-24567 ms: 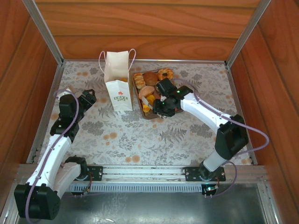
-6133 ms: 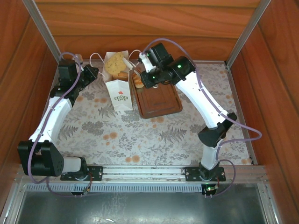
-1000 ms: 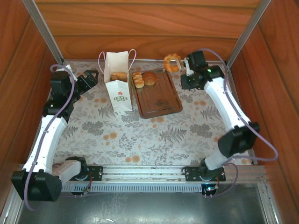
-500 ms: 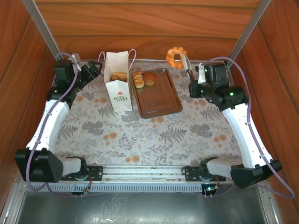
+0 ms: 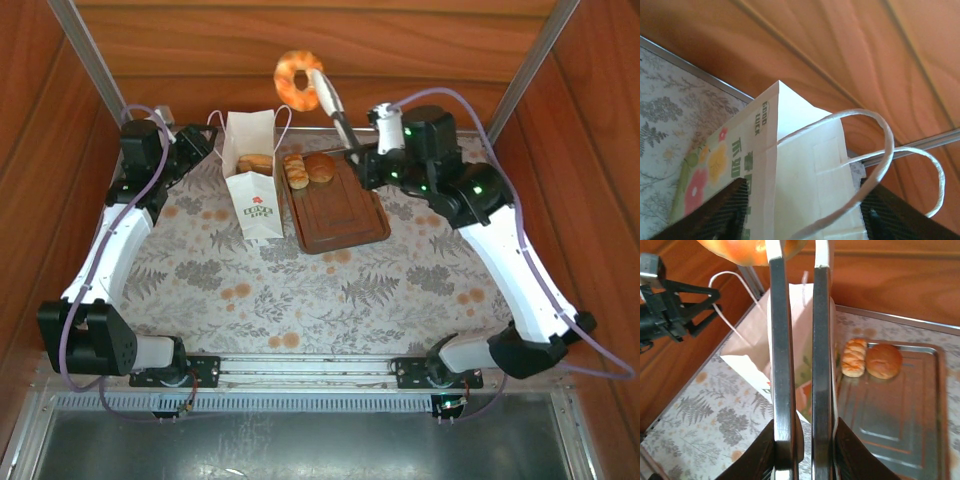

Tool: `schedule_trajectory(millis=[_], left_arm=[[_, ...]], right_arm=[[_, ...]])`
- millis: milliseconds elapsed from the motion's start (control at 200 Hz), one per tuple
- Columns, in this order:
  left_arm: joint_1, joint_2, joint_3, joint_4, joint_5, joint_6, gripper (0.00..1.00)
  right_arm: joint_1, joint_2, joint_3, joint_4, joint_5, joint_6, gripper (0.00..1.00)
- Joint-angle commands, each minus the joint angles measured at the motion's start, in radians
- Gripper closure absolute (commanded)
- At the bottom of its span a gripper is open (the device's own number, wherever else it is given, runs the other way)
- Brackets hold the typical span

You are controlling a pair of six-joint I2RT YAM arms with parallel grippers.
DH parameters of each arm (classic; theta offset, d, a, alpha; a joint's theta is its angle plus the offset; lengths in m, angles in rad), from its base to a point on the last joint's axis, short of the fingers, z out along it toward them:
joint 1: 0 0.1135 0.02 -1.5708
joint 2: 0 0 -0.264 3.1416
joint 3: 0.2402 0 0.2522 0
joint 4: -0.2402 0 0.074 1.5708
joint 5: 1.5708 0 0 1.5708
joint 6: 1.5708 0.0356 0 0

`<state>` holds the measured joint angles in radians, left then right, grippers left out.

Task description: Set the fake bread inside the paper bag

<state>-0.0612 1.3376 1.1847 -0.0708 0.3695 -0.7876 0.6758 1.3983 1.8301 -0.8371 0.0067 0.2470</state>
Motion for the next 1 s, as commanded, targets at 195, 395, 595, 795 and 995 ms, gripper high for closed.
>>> schedule_trajectory(millis=[195, 395, 595, 795, 995], left_arm=[[-0.023, 0.005, -0.003, 0.032, -0.078, 0.016, 0.78], [-0.052, -0.008, -0.032, 0.031, -0.157, 0.016, 0.91], [-0.072, -0.022, -0.052, 0.020, -0.229, 0.021, 0.92], [-0.072, -0.038, -0.054, -0.002, -0.266, 0.034, 0.93], [-0.072, -0.041, -0.035, -0.038, -0.286, 0.054, 0.93]], right_arm=[[0.088, 0.208, 0.174, 0.042, -0.009, -0.004, 0.78], [0.105, 0.370, 0.293, -0.051, -0.010, -0.014, 0.78], [0.107, 0.460, 0.354, -0.135, 0.023, -0.024, 0.78], [0.110, 0.504, 0.372, -0.192, 0.054, -0.048, 0.78], [0.114, 0.547, 0.424, -0.281, 0.132, -0.096, 0.77]])
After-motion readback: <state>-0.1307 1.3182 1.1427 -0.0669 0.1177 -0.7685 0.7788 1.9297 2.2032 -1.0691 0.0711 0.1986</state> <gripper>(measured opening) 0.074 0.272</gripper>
